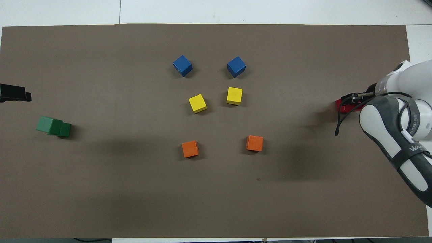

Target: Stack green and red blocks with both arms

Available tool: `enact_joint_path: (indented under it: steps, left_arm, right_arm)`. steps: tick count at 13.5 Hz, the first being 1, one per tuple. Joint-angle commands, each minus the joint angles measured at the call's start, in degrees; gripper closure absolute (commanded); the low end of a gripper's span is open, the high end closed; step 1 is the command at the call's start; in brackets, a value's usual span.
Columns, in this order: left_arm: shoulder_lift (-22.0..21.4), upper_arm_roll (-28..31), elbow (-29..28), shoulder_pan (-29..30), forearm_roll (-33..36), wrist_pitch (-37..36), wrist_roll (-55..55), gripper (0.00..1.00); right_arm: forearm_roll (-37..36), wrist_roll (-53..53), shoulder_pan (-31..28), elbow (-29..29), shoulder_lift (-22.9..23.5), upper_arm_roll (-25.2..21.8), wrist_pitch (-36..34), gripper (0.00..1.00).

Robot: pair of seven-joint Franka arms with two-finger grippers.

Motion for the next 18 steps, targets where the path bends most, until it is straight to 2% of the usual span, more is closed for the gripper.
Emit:
enact_joint_path:
  steps: [1, 4, 6, 9, 13, 16, 18]
  left_arm:
    - [0.43, 0.61, 5.54, -0.53, 0.53, -7.95, -1.50, 0.00]
    - [0.26, 0.62, 6.60, -0.44, 0.61, -10.96, -1.50, 0.00]
    - [0.26, 0.53, 6.60, -0.79, 0.79, -12.27, -1.50, 0.00]
    - [0.26, 0.53, 9.23, -1.58, 0.97, -16.93, -1.50, 0.00]
    - [0.08, 1.32, 9.24, -5.97, 3.25, -16.15, -1.50, 0.00]
    - [0.08, 1.58, 9.24, -8.26, 3.17, -15.97, -1.50, 0.00]
    - [0.08, 1.67, 9.24, -8.18, 2.82, -15.10, -1.93, 0.00]
  right_arm:
    - [-0.04, 0.89, -0.19, -1.91, -1.64, 0.40, 1.17, 0.00]
    - [-0.04, 0.89, -0.11, -1.12, -1.91, 0.40, -0.41, 0.00]
    - [-0.12, 0.80, 1.03, 0.28, -3.75, 0.40, -3.47, 0.00]
    - [-0.04, 0.27, 1.83, 7.65, -5.94, 1.36, -14.36, 0.00]
    - [0.84, 4.91, 1.83, 8.64, -13.84, 7.06, -21.75, 0.00]
    - [2.33, 6.69, 1.74, 9.60, -19.56, 7.87, -29.40, 0.00]
    - [3.13, 6.77, 1.57, 13.54, -18.61, 7.78, -34.67, 0.00]
